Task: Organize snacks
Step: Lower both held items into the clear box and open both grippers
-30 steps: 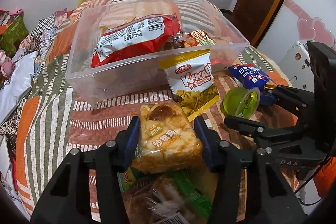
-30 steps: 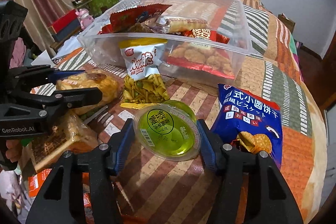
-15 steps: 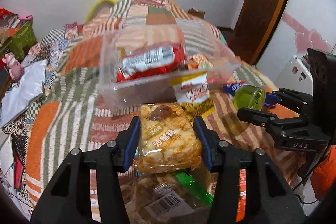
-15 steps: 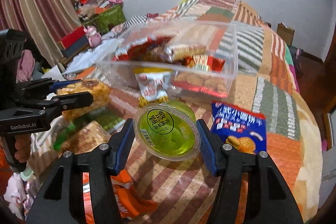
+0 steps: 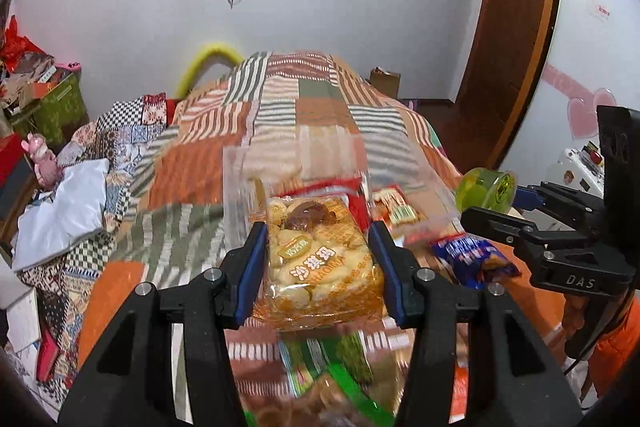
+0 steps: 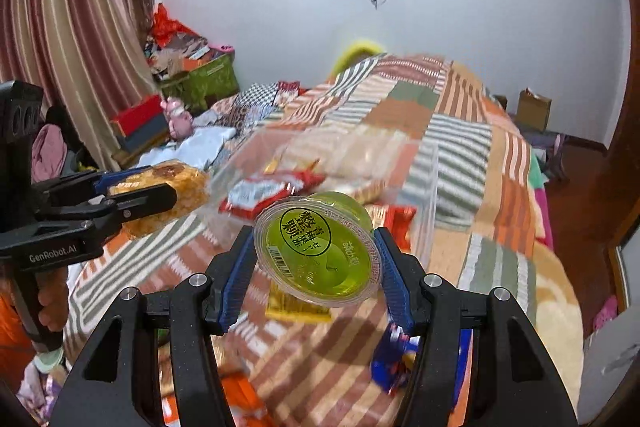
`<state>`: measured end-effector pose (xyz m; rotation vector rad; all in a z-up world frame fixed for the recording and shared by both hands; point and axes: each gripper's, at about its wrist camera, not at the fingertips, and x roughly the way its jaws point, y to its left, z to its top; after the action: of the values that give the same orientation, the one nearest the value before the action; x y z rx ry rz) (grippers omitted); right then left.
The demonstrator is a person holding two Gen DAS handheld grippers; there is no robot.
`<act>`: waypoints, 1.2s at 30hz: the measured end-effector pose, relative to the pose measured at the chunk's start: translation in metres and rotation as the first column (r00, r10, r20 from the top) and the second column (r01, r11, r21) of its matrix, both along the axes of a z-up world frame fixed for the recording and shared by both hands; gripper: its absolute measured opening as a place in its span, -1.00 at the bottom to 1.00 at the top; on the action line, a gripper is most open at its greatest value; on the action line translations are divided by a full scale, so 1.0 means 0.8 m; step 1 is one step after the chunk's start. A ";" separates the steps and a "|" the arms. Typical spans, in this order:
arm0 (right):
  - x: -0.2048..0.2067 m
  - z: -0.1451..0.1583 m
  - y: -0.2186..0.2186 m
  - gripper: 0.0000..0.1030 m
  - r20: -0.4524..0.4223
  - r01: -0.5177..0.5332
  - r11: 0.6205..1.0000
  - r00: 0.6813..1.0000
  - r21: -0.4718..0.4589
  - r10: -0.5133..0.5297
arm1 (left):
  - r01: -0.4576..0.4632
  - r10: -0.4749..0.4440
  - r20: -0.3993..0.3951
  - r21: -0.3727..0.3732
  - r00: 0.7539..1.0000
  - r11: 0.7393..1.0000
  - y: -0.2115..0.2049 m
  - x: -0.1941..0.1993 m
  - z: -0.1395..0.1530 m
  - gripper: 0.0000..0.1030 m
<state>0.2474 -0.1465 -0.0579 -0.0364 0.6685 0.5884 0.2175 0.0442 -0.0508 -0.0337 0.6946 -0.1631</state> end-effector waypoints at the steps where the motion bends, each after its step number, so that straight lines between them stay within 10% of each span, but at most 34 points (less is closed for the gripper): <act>1: 0.005 0.000 0.002 0.07 0.001 0.005 1.000 1.000 0.000 -0.005 | -0.003 0.003 0.000 0.008 1.000 1.000 -0.001 0.003 -0.002 -0.02; 19: 0.095 -0.071 0.033 0.07 -0.152 0.050 0.993 0.986 -0.104 -0.065 | -0.070 0.073 -0.063 0.041 0.995 0.997 0.032 0.108 -0.066 -0.02; 36: 0.059 -0.026 0.017 0.51 -0.018 0.059 0.991 0.998 -0.121 -0.062 | -0.049 0.050 -0.023 0.043 0.998 0.998 0.017 0.083 -0.039 0.19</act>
<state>0.2947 -0.1329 -0.0785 -0.1219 0.7236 0.4905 0.2838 0.0576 -0.0822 -0.0124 0.7201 -0.1005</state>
